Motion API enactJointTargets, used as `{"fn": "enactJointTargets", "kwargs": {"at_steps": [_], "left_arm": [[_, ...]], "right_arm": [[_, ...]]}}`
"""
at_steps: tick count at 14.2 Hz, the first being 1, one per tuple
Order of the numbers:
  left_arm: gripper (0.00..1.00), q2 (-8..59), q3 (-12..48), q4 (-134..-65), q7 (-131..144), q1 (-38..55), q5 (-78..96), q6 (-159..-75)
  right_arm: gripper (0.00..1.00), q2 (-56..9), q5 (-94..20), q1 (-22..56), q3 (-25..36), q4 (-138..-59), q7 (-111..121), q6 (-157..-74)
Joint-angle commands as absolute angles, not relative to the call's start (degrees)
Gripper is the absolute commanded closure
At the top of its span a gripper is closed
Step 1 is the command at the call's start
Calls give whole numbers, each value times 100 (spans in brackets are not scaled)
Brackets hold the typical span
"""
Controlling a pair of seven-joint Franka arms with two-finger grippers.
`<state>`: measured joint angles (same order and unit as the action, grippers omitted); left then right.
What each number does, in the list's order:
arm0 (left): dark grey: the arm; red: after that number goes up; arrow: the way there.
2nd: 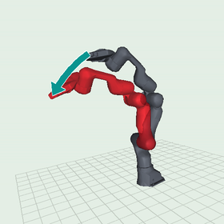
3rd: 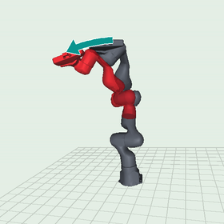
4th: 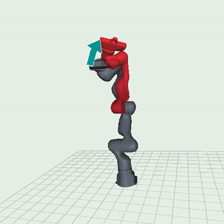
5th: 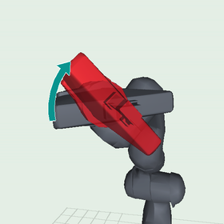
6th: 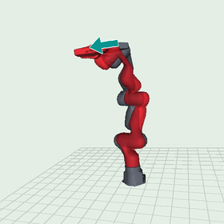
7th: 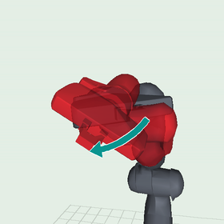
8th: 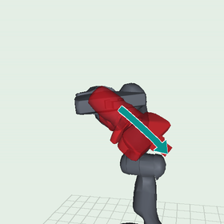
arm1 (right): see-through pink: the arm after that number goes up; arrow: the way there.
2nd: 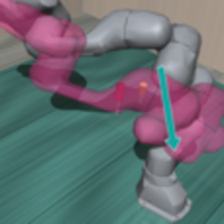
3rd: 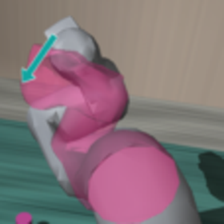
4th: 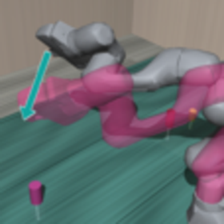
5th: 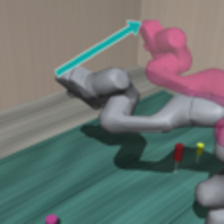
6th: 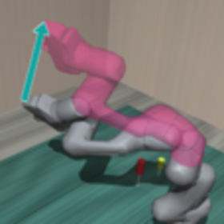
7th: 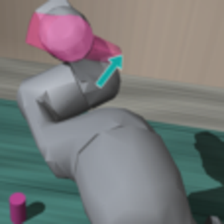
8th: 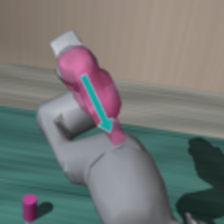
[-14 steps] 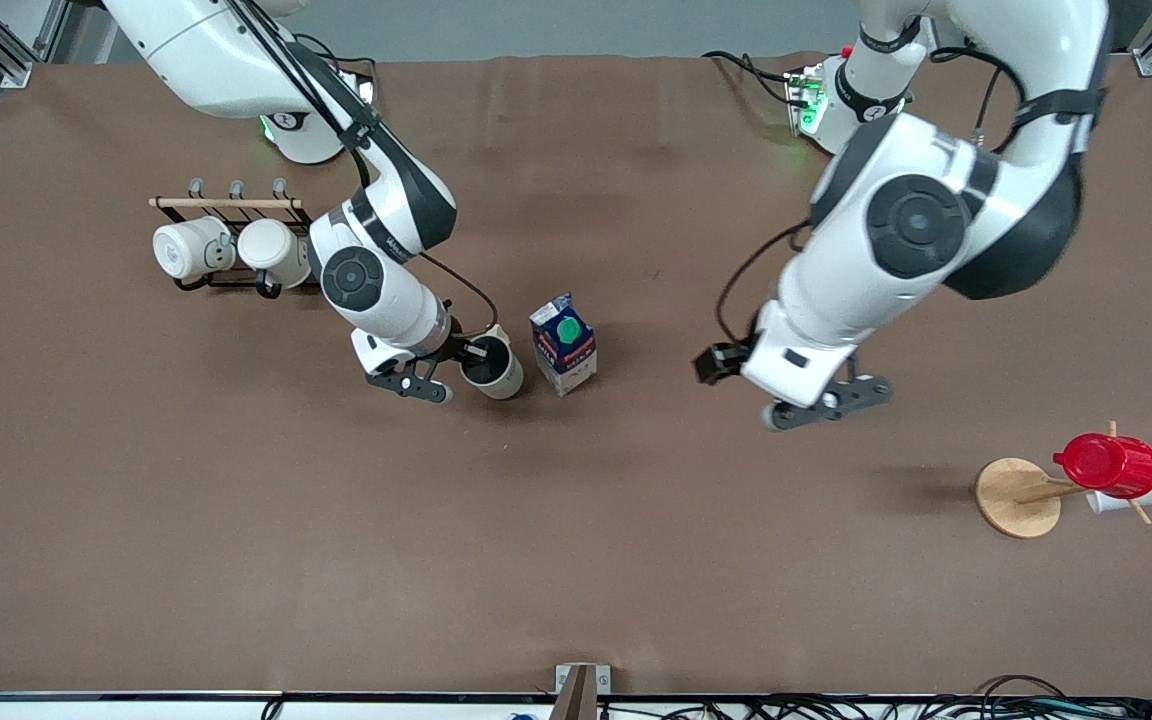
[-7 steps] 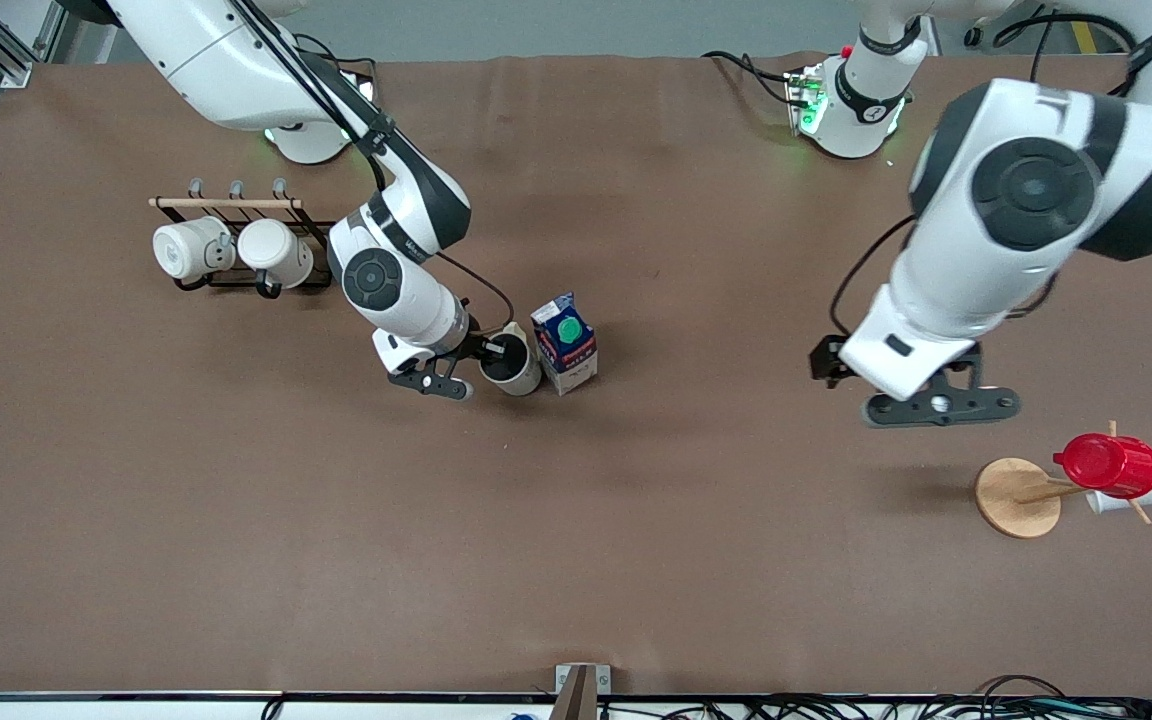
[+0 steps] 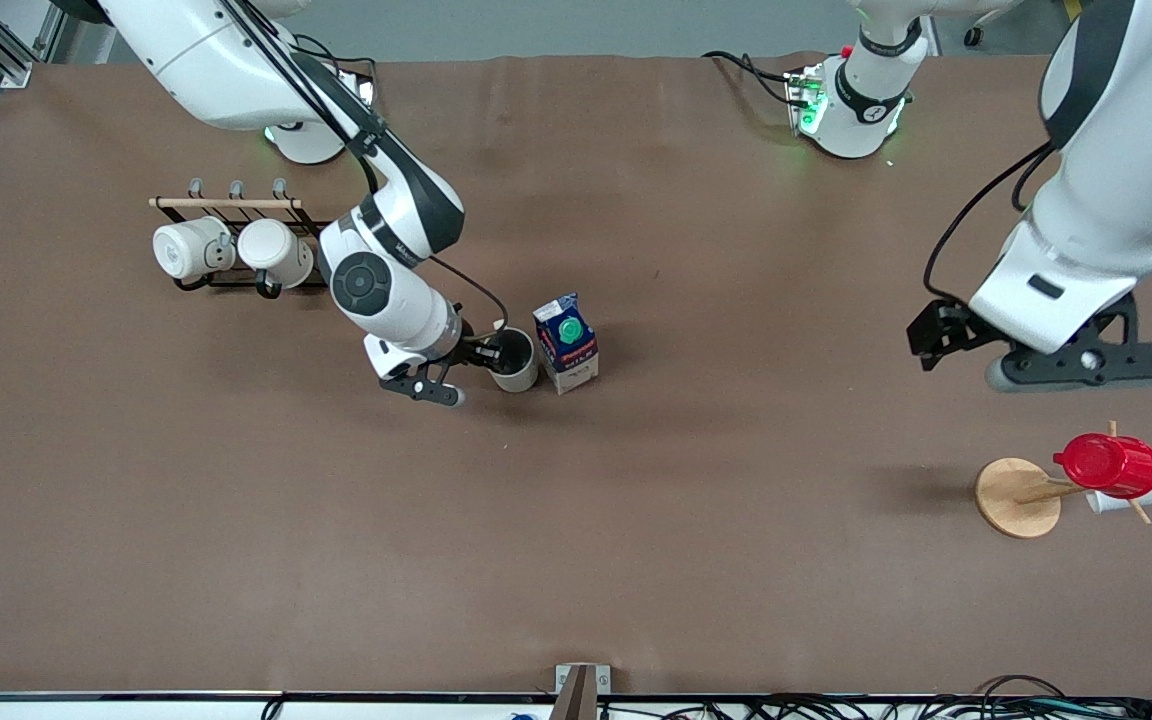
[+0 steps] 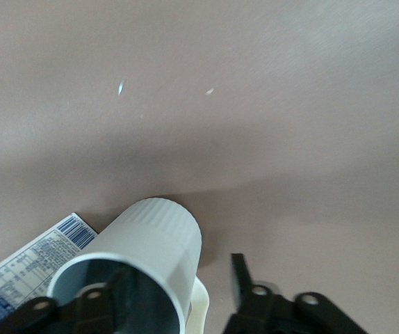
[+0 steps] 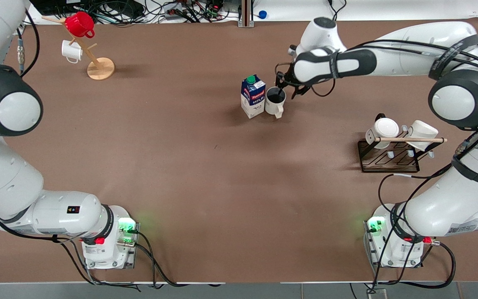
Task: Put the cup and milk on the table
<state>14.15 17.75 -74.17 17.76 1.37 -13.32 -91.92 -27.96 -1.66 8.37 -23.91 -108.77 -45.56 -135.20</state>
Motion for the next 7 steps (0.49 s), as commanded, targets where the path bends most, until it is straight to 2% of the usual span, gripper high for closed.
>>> {"fn": "enactJointTargets", "kwargs": {"at_steps": [1,4,7], "left_arm": [[0,1100,1811,-7550,1469,-105,-1178,-8930],[0,941,1723,-7576,662,-457,-653,-8930],[0,372,576,-8119,177,269,-247,-8912]], "right_arm": [[0,-2295,-79,581,-2487,-10216,-4605,-12126],[0,-1708,-44,309,-2322,-9573,-4405,-11094],[0,-978,-53,281,-1348,-9536,-3353,-10978]]}}
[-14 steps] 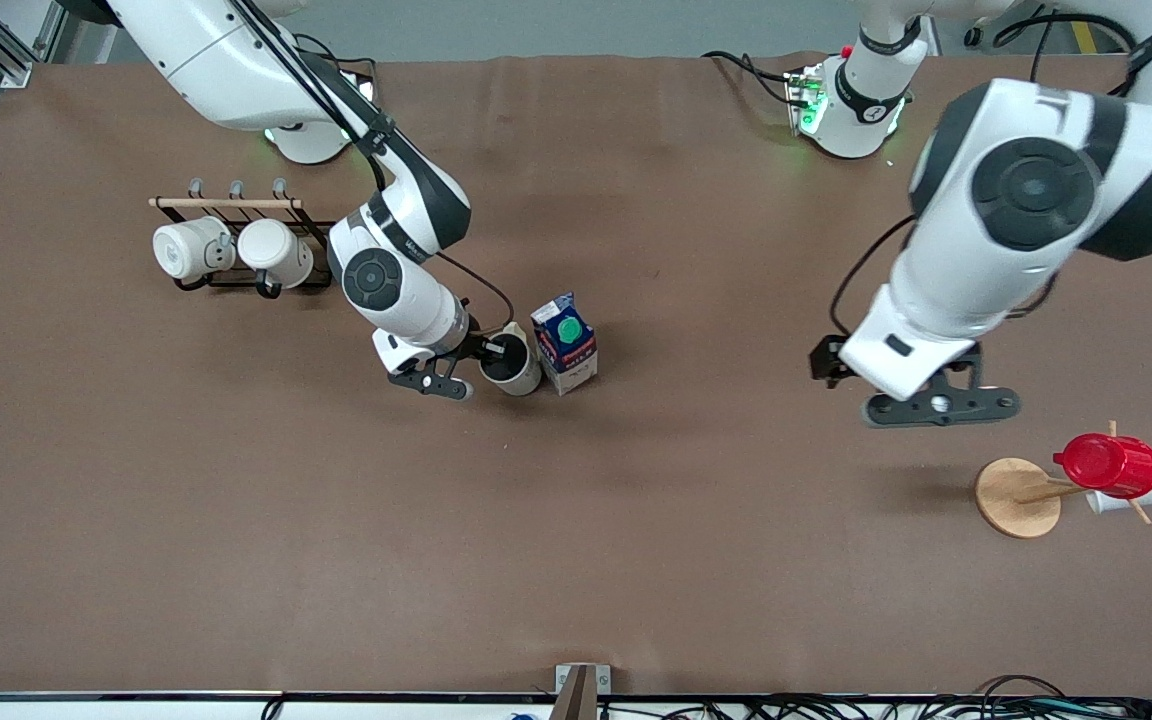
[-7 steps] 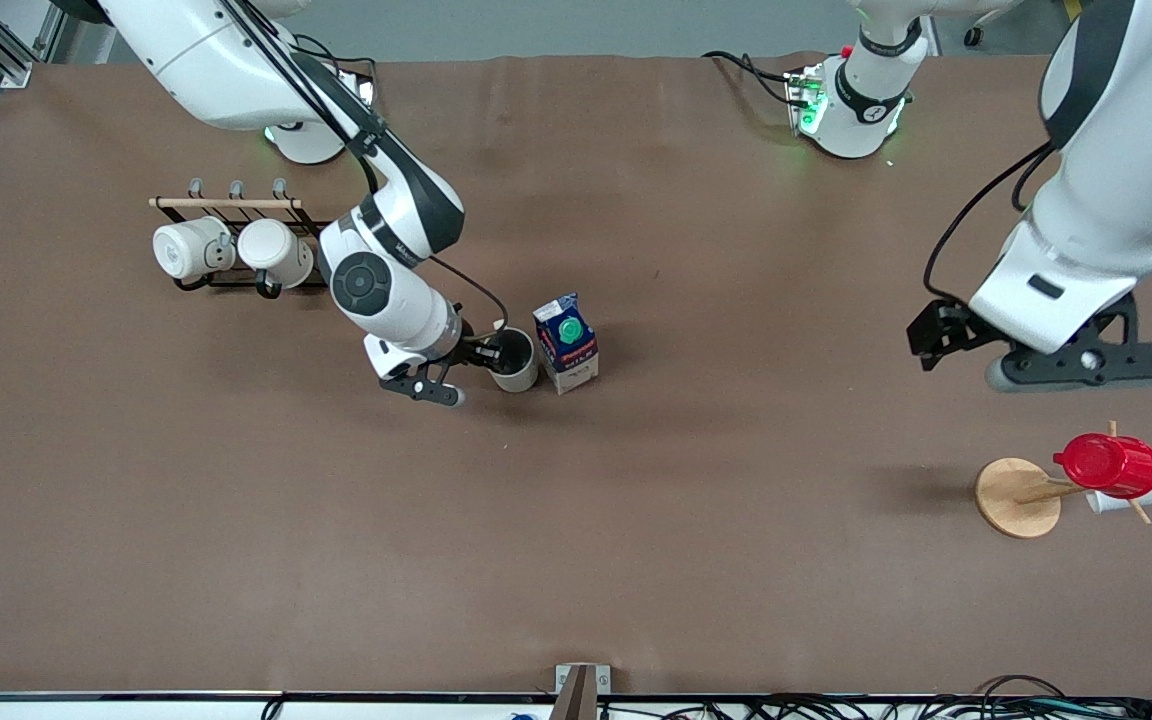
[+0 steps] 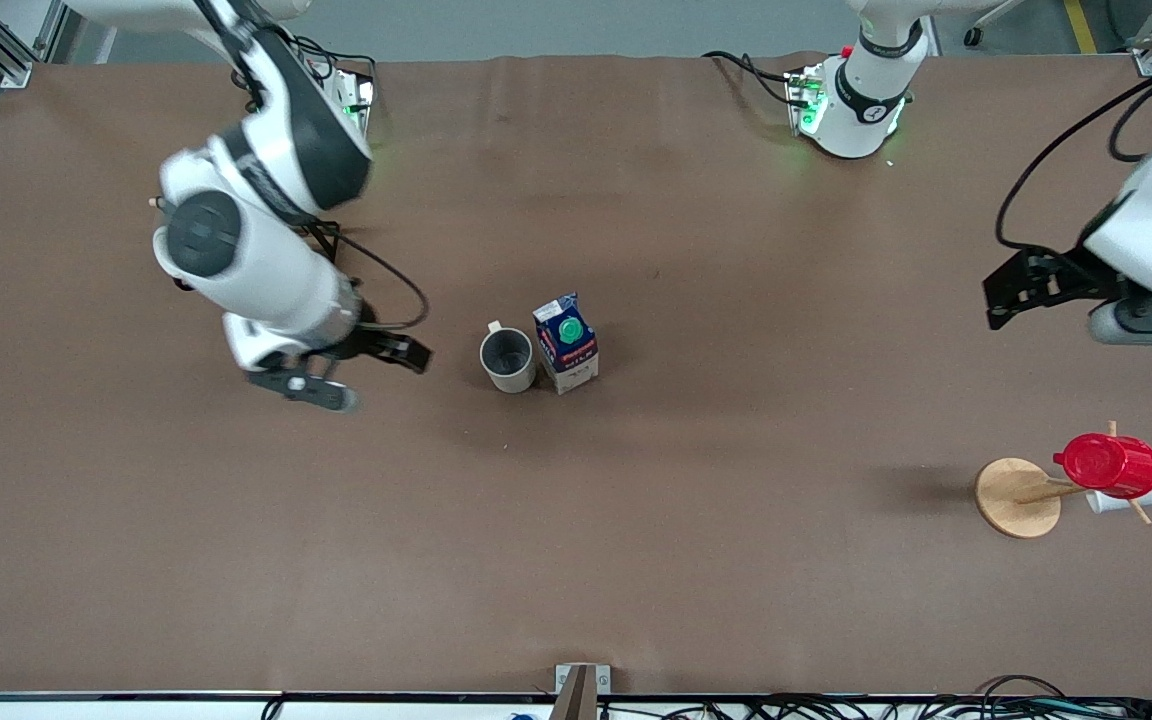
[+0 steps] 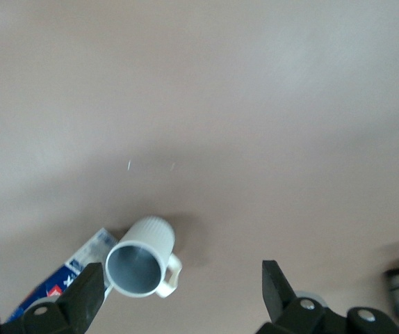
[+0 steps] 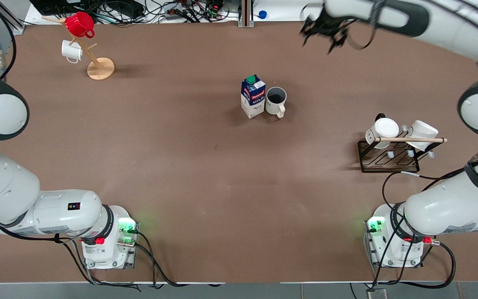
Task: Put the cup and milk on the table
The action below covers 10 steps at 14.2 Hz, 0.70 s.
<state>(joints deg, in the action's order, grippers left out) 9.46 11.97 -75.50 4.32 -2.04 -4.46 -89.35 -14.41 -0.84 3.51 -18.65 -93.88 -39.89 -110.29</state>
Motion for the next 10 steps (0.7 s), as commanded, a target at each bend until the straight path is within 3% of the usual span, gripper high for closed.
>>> {"fn": "enactJointTargets", "kwargs": {"at_steps": [1,4,7,10], "left_arm": [[0,152,450,-8391,80,403,-246,-8860],[0,-385,378,-9112,-132,405,-37,-8815],[0,-859,413,-9613,0,387,141,-8850],[0,-1011,448,-9853,0,430,114,-9175]], "right_arm": [[0,-767,-61,281,-953,-9527,-2853,-10847],[0,-414,-70,37,-124,-9326,-1656,-10671],[0,-281,-140,-26,622,-8660,-530,-9304],[0,-281,-141,-35,800,-8078,-352,-8500]]}}
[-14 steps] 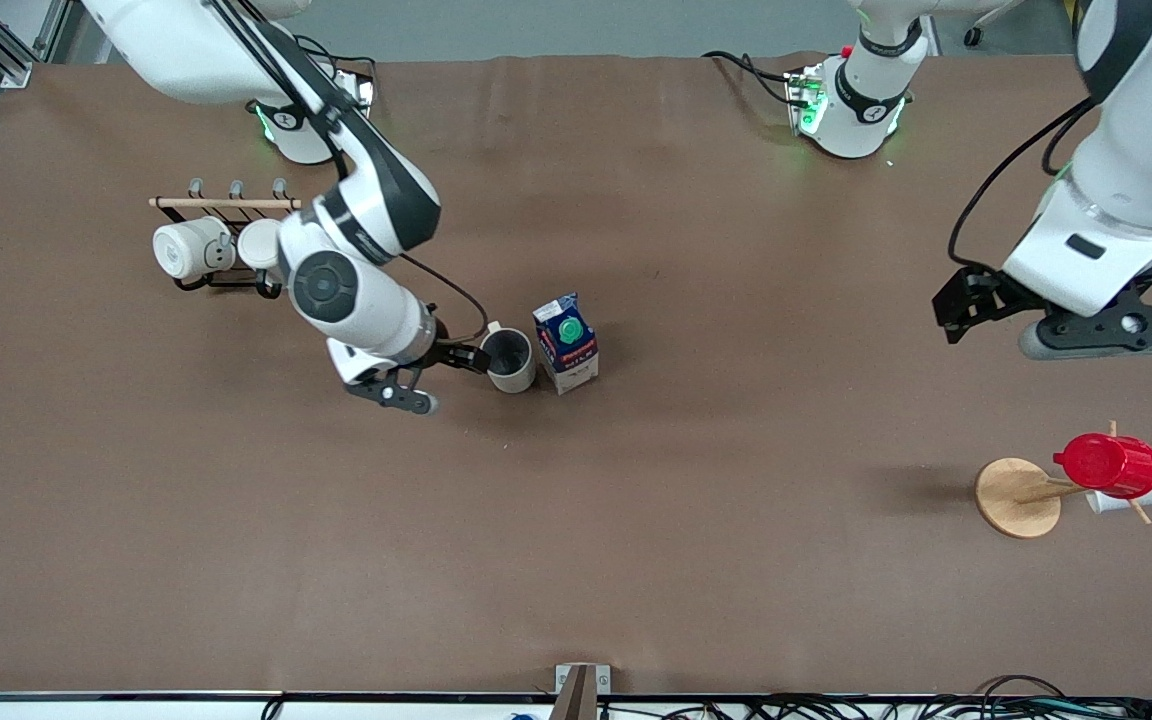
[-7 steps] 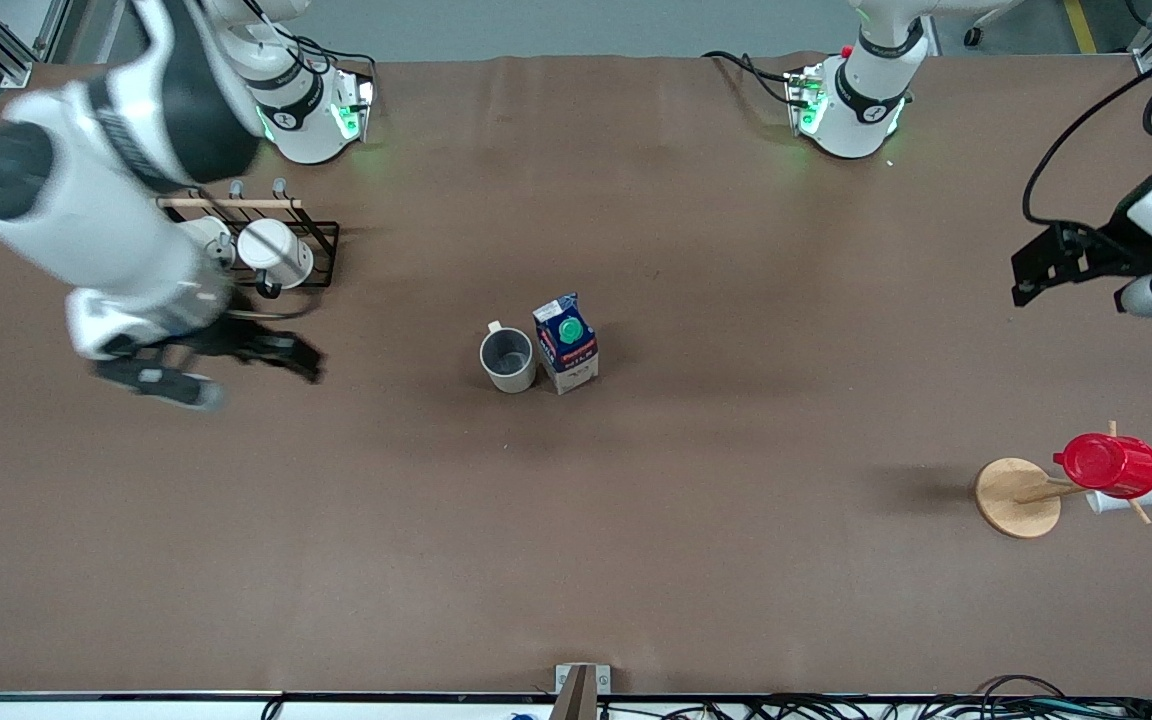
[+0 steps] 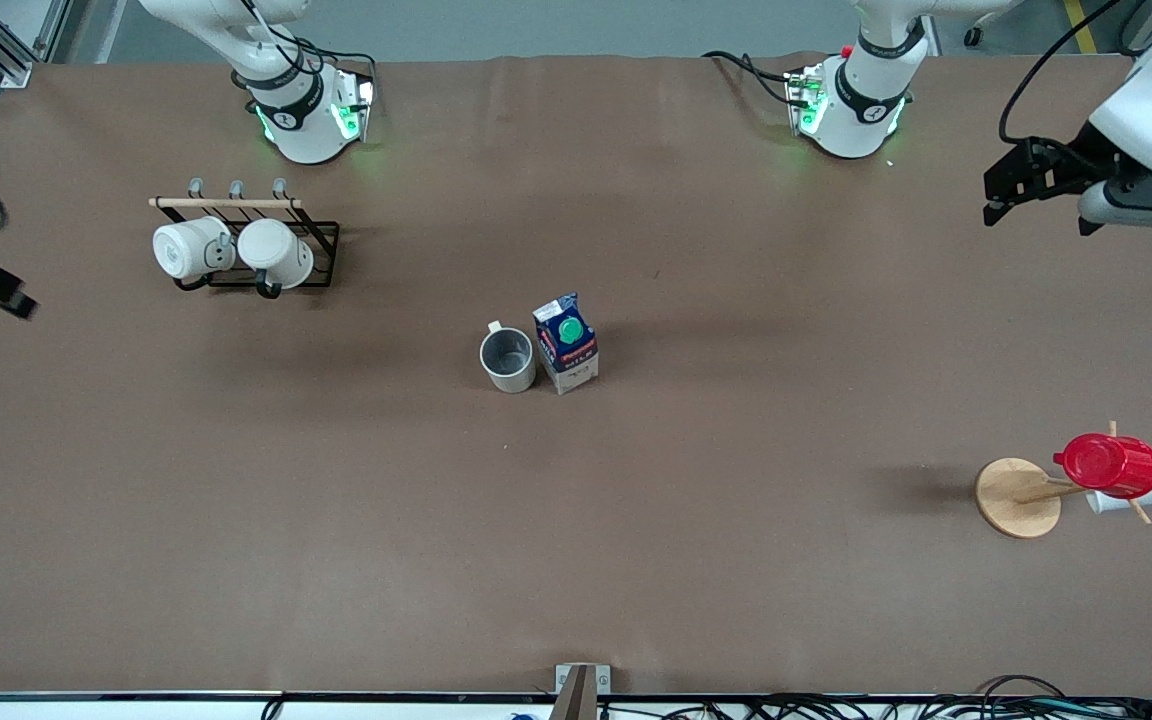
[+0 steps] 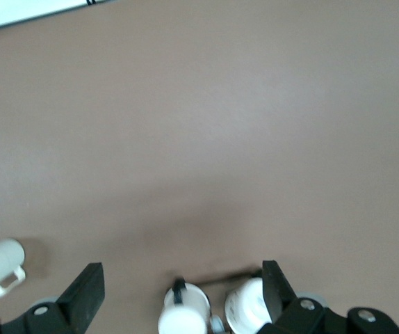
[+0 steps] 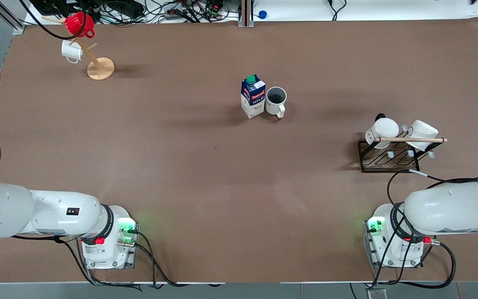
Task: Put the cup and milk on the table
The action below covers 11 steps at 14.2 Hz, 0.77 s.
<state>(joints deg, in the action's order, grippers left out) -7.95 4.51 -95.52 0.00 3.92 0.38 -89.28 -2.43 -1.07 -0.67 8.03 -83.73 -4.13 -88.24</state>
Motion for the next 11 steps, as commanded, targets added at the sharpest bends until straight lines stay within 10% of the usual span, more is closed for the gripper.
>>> {"fn": "enactJointTargets", "kwargs": {"at_steps": [1,11], "left_arm": [[0,-950,448,-9757,0,439,106,-9176],[0,-624,448,-9123,-53,387,-132,-9097]], "right_arm": [[0,-273,-141,-44,791,-8095,-352,-8499],[0,-272,-149,-9,791,-8288,-352,-8648]]}}
